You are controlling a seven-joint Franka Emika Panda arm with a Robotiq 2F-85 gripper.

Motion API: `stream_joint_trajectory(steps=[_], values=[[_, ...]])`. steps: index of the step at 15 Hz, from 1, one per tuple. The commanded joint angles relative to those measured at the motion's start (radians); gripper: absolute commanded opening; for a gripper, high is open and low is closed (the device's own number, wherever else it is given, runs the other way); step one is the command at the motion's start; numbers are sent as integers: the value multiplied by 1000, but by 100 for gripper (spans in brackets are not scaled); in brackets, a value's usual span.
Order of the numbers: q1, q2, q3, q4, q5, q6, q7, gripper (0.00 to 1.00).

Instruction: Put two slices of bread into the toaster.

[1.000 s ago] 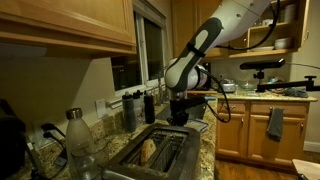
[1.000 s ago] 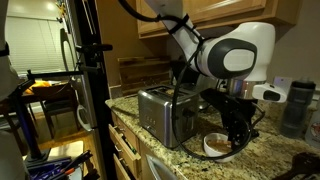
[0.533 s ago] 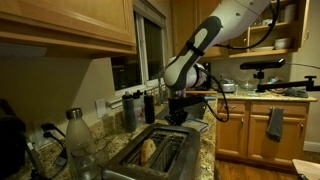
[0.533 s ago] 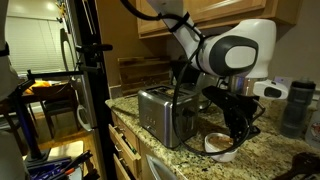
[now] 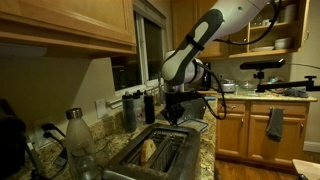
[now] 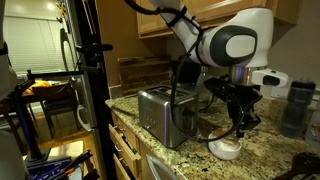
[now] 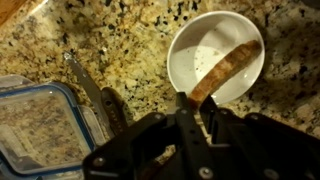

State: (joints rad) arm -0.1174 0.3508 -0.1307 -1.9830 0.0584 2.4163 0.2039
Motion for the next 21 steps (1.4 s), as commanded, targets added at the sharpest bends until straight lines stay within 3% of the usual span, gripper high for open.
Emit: stream_joint_trajectory(steps=[1, 7, 21], values=[[38, -81, -37, -33, -63, -48, 109, 11], [68, -176, -53, -34, -161, -205, 278, 11], [81, -394, 43, -27, -282, -500, 480, 10]])
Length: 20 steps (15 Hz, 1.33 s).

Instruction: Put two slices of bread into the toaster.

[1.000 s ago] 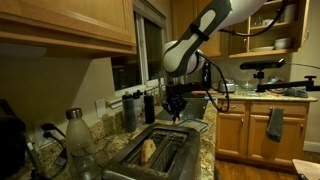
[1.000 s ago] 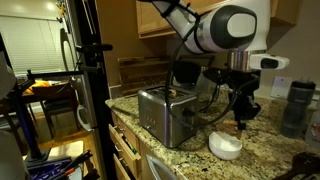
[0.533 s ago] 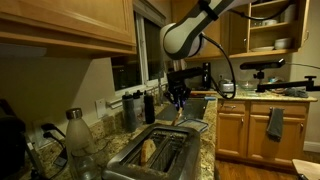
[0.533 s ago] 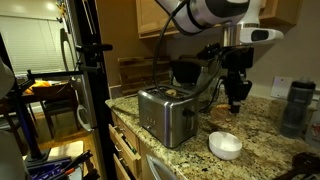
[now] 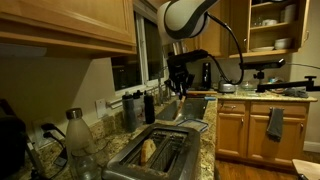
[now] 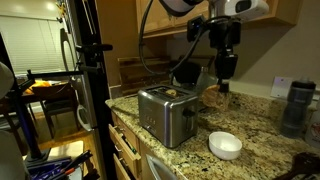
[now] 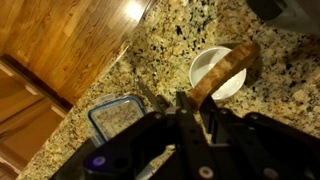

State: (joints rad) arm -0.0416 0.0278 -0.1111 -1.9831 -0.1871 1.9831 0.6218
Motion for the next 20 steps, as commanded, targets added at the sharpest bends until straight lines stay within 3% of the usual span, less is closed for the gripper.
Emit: stream_joint_trajectory(steps=[1, 9, 20], values=[[7, -81, 33, -26, -39, -84, 75, 10], [17, -136, 110, -16, -8, -215, 173, 11], [49, -150, 174, 1, 80, -284, 254, 10]])
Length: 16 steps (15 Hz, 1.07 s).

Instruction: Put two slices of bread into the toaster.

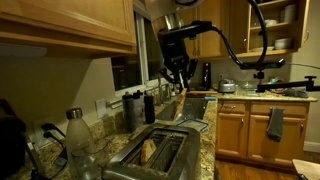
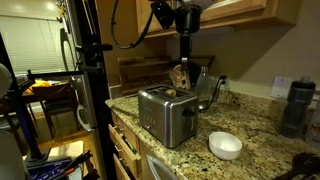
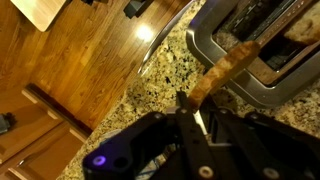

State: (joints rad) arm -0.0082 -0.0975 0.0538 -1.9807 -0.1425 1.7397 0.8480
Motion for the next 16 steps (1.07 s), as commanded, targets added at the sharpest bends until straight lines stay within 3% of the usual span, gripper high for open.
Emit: stream_joint_trajectory(steps=[1, 9, 16], values=[[20, -23, 13, -1, 47, -39, 28, 10], [38, -14, 35, 5, 110, -61, 33, 10], [61, 58, 58, 76, 127, -139, 7, 10]])
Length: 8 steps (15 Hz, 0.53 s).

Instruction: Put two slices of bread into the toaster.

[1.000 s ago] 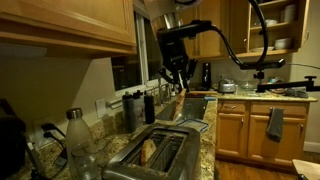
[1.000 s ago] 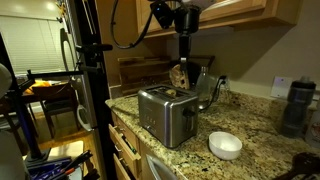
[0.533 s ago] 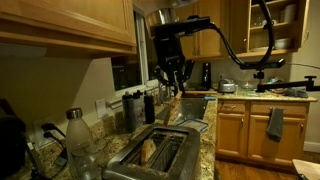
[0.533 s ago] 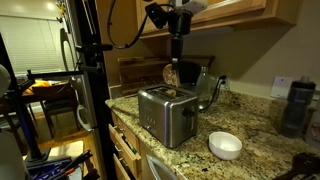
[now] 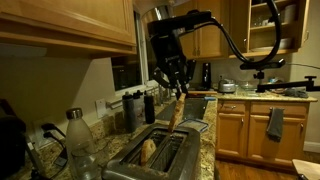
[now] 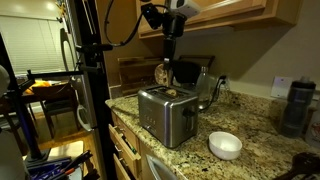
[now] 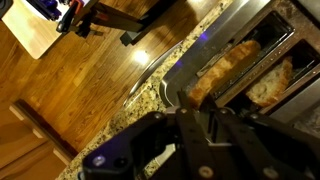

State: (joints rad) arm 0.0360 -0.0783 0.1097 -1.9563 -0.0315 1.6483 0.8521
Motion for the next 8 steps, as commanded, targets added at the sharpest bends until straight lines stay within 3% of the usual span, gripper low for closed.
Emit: stream_joint_trajectory(steps=[1, 8], values=[[21, 50, 3, 59, 17, -47, -2, 10], [29, 131, -8, 113, 44, -55, -24, 10]])
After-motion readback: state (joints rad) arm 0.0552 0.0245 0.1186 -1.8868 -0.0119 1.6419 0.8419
